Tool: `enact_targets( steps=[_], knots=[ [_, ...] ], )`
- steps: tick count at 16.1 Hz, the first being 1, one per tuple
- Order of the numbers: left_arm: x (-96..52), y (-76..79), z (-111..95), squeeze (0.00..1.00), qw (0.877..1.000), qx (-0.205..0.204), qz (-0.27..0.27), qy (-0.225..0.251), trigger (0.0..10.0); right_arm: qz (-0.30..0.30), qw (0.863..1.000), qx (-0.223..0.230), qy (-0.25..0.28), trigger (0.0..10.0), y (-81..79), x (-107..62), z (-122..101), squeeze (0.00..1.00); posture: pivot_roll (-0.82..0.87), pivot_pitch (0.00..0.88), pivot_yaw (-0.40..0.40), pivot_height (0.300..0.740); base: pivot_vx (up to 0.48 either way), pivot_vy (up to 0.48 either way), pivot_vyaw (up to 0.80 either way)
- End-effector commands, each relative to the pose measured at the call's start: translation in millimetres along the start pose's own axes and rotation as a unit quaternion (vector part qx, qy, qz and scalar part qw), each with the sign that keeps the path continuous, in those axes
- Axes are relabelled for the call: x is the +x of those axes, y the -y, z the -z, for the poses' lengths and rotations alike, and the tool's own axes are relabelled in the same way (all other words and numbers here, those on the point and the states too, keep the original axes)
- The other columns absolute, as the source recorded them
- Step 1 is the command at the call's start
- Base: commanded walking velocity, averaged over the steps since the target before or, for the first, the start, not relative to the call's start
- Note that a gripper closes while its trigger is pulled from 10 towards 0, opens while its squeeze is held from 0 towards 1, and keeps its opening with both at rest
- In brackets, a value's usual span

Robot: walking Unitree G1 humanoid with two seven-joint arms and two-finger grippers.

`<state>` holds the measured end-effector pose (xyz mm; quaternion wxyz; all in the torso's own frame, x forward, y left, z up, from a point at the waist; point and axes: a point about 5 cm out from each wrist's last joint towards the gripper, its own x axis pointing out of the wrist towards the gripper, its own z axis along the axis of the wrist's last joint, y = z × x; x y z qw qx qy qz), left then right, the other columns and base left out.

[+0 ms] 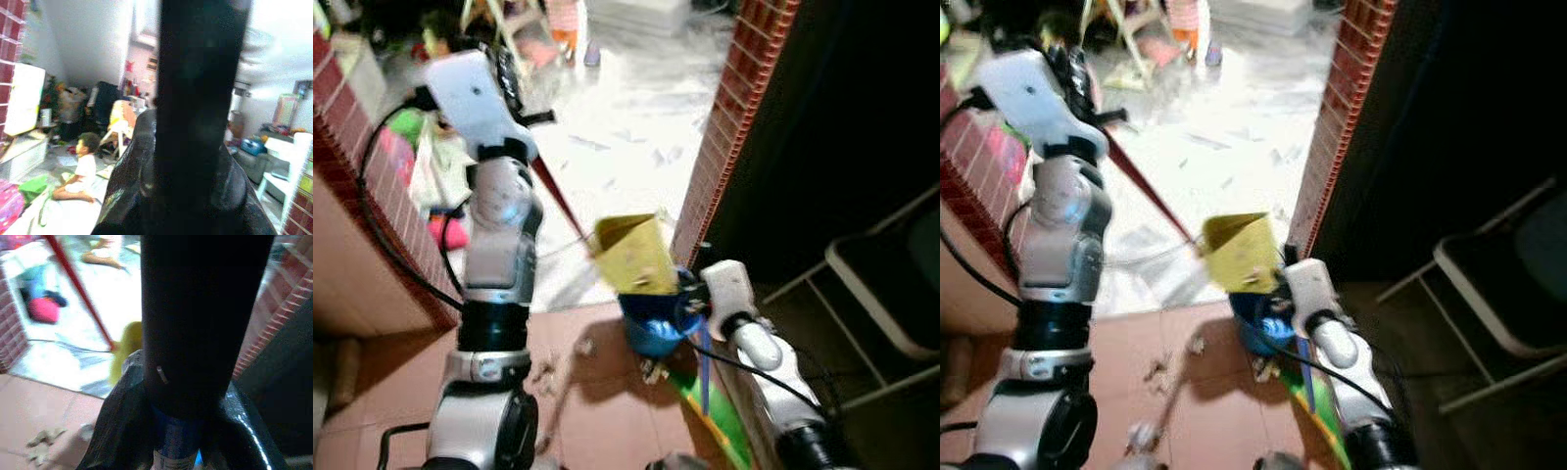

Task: Sweep floor

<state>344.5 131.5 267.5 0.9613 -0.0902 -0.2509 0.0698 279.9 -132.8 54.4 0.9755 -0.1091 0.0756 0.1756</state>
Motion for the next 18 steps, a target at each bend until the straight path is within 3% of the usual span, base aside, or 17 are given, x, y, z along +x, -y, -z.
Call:
enact_targets(
  steps=[1, 4, 7, 13, 15, 17, 18],
  knots=[
    [4.4, 11.7, -18, 0.0, 0.998, -0.006, 0.027, 0.053, 10.0, 0.002, 1.0, -0.003, 0.003, 10.0, 2.5, 0.9, -3, 0.0, -0.06, 0.0, -0.01, 0.74, 0.0, 0.0, 0.0],
    [2.7, 21.8, -13, 0.0, 0.997, -0.009, 0.049, 0.053, 10.0, 0.008, 1.0, -0.025, -0.009, 10.0, 7.5, -1.3, 1, 0.0, -0.07, 0.0, -0.009, 0.74, 0.0, 0.0, 0.0],
    [0.2, 37.7, -4, 0.0, 0.996, -0.025, 0.078, 0.045, 10.0, 0.044, 0.997, -0.04, -0.05, 10.0, 23.4, -21.2, 19, 0.0, -0.11, 0.0, 0.002, 0.74, 0.0, 0.0, 0.0],
    [5.3, 54.0, -2, 0.0, 0.993, -0.031, 0.103, 0.055, 10.0, 0.095, 0.994, -0.048, -0.038, 10.0, 45.0, -47.4, 14, 0.0, -0.17, 0.0, 0.044, 0.74, 0.0, 0.0, 0.0],
    [5.0, 67.2, -1, 0.0, 0.989, -0.031, 0.131, 0.064, 10.0, 0.113, 0.992, -0.044, -0.019, 10.0, 44.9, -55.8, 6, 0.0, -0.19, 0.0, 0.063, 0.74, 0.0, 0.0, 0.0],
    [-0.9, 95.9, -4, 0.0, 0.977, -0.025, 0.19, 0.092, 10.0, 0.136, 0.99, -0.047, 0.01, 10.0, 39.3, -73.9, -1, 0.0, -0.2, 0.007, 0.087, 0.74, 0.0, 0.0, 0.0],
    [-2.7, 101.8, -6, 0.0, 0.973, -0.027, 0.204, 0.1, 10.0, 0.14, 0.989, -0.046, 0.012, 10.0, 36.4, -79.1, -2, 0.0, -0.22, 0.019, 0.101, 0.74, 0.0, 0.0, 0.0]
  ],
)
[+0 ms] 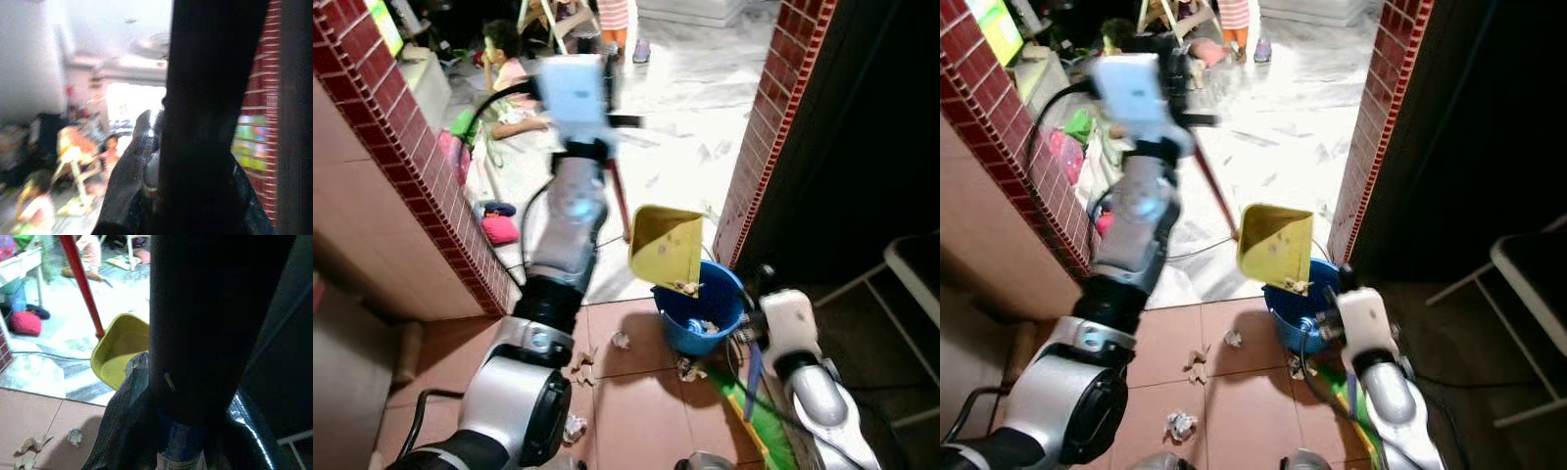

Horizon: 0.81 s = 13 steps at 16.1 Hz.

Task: Sweep floor

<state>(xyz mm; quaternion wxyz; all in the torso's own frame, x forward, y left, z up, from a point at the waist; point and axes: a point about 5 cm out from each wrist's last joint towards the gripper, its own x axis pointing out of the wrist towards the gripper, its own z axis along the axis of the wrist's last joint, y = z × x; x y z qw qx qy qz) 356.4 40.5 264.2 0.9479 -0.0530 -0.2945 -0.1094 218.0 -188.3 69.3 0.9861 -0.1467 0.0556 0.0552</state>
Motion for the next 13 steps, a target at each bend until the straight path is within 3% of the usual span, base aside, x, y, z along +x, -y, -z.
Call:
enact_targets(
  steps=[1, 4, 6, 8, 13],
  knots=[
    [11.2, 18.6, -26, 0.0, 0.996, -0.007, 0.038, 0.074, 10.0, 0.021, 1.0, -0.013, 0.013, 10.0, 3.4, -7.9, -7, 0.0, -0.23, 0.029, 0.114, 0.74, 0.0, 0.0, 0.0],
    [5.5, 50.2, -24, 0.0, 0.991, -0.023, 0.103, 0.086, 10.0, 0.048, 0.999, -0.008, -0.008, 10.0, 2.2, -34.0, -1, 0.0, -0.25, 0.045, 0.139, 0.74, 0.0, 0.0, 0.0],
    [-8.4, 69.8, -19, 0.0, 0.982, -0.027, 0.156, 0.099, 10.0, 0.071, 0.997, -0.011, -0.022, 10.0, 8.6, -43.2, 1, 0.0, -0.26, 0.049, 0.15, 0.74, 0.0, 0.0, 0.0],
    [-22.0, 81.5, -17, 0.0, 0.973, -0.022, 0.197, 0.119, 10.0, 0.087, 0.996, -0.018, -0.02, 10.0, 16.0, -39.9, -2, 0.0, -0.26, 0.05, 0.153, 0.74, 0.0, 0.0, 0.0],
    [-47.6, 101.3, -12, 0.0, 0.945, -0.007, 0.291, 0.15, 10.0, 0.088, 0.996, -0.018, -0.011, 10.0, 14.3, -29.6, -6, 0.0, -0.25, 0.038, 0.146, 0.74, 0.0, 0.0, 0.0]
  ],
)
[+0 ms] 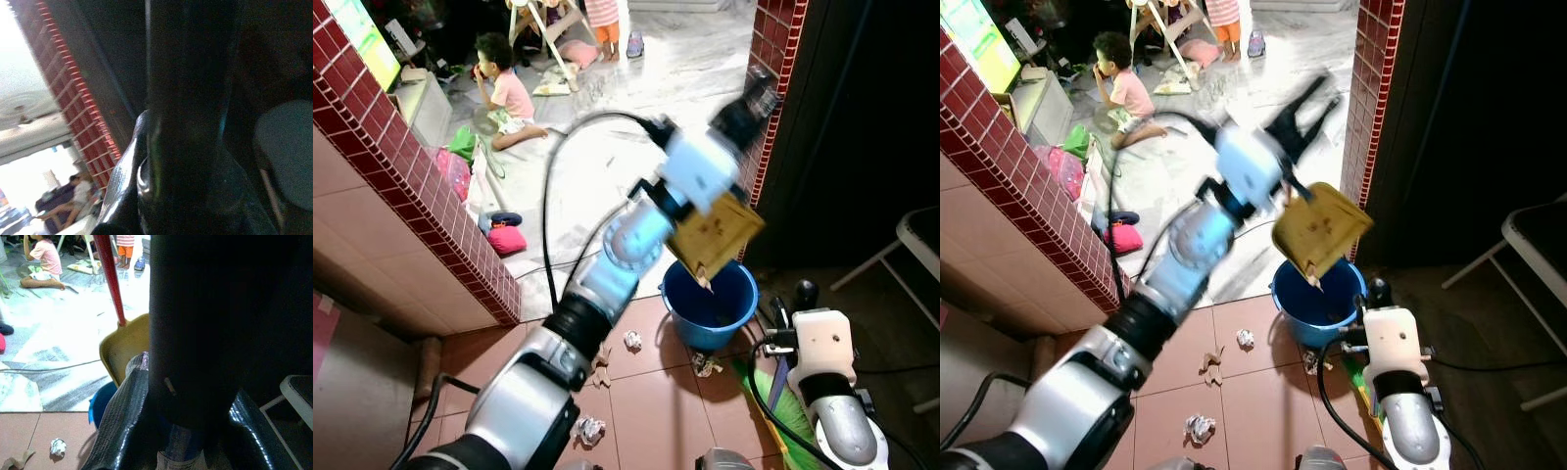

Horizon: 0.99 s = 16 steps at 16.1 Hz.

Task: Sweep floor

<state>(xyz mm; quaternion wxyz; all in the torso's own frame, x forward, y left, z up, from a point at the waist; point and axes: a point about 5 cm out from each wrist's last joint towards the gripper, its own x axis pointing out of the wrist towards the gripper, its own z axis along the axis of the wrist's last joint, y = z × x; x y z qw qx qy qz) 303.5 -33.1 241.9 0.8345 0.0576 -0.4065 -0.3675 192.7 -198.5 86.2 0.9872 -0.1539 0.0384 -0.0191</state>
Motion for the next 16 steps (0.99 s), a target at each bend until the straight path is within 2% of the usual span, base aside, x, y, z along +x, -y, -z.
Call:
enact_targets(
  steps=[1, 4, 6, 7, 8, 9, 10, 11, 13, 14, 16],
  knots=[
    [6.2, 21.3, -13, 0.0, 0.998, -0.032, 0.002, 0.046, 10.0, 0.011, 1.0, -0.014, -0.016, 10.0, 2.4, 0.2, 5, 0.0, -0.25, 0.032, 0.146, 0.74, 0.0, 0.0, 0.0],
    [1.0, 30.2, -14, 0.0, 0.998, -0.031, 0.025, 0.054, 10.0, 0.009, 1.0, -0.012, -0.014, 10.0, 1.0, 6.1, 5, 0.0, -0.24, 0.021, 0.137, 0.74, 0.0, 0.0, 0.0],
    [0.7, 22.3, -13, 0.0, 0.999, -0.022, 0.011, 0.049, 10.0, 0.006, 1.0, -0.012, -0.009, 10.0, -0.3, 11.0, 4, 0.0, -0.24, 0.016, 0.13, 0.74, 0.0, 0.0, 0.0],
    [3.0, 12.1, -12, 0.0, 0.999, -0.012, -0.008, 0.043, 10.0, 0.006, 1.0, -0.011, -0.007, 10.0, -0.2, 13.1, 3, 0.0, -0.23, 0.014, 0.127, 0.74, 0.0, 0.0, 0.0],
    [7.6, -8.9, -11, 0.0, 0.998, 0.002, -0.048, 0.035, 10.0, 0.006, 1.0, -0.011, -0.003, 10.0, 0.2, 16.9, 1, 0.0, -0.23, 0.012, 0.125, 0.74, 0.0, 0.0, 0.0],
    [14.0, -48.0, -12, 0.0, 0.991, 0.012, -0.134, 0.015, 10.0, 0.006, 1.0, -0.01, 0.003, 10.0, 0.3, 22.6, -2, 0.0, -0.22, 0.008, 0.119, 0.74, 0.0, 0.0, 0.0],
    [14.9, -75.8, -14, 0.0, 0.981, 0.015, -0.191, 0.005, 10.0, 0.005, 1.0, -0.009, 0.006, 10.0, 0.2, 27.1, -3, 0.0, -0.21, 0.001, 0.11, 0.74, 0.0, 0.0, 0.0],
    [13.9, -89.1, -14, 0.0, 0.975, 0.008, -0.224, -0.003, 10.0, 0.004, 1.0, -0.009, 0.008, 10.0, 0.0, 29.4, -4, 0.0, -0.21, 0.0, 0.108, 0.74, 0.0, 0.0, 0.0],
    [7.0, -113.5, -18, 0.0, 0.963, 0.019, -0.268, -0.008, 10.0, 0.001, 1.0, -0.007, 0.016, 10.0, -1.3, 38.5, -7, 0.0, -0.19, 0.0, 0.095, 0.74, 0.0, 0.0, 0.0],
    [4.3, -119.3, -18, 0.0, 0.959, 0.016, -0.284, -0.012, 10.0, 0.0, 1.0, -0.006, 0.019, 10.0, -1.6, 41.0, -8, 0.0, -0.18, 0.0, 0.09, 0.74, 0.0, 0.0, 0.0],
    [-7.2, -143.5, -21, 0.0, 0.938, 0.004, -0.346, -0.026, 10.0, -0.004, 1.0, -0.002, 0.025, 10.0, -2.9, 51.0, -12, 0.0, -0.16, 0.0, 0.075, 0.74, 0.0, 0.0, 0.0]
  ],
)
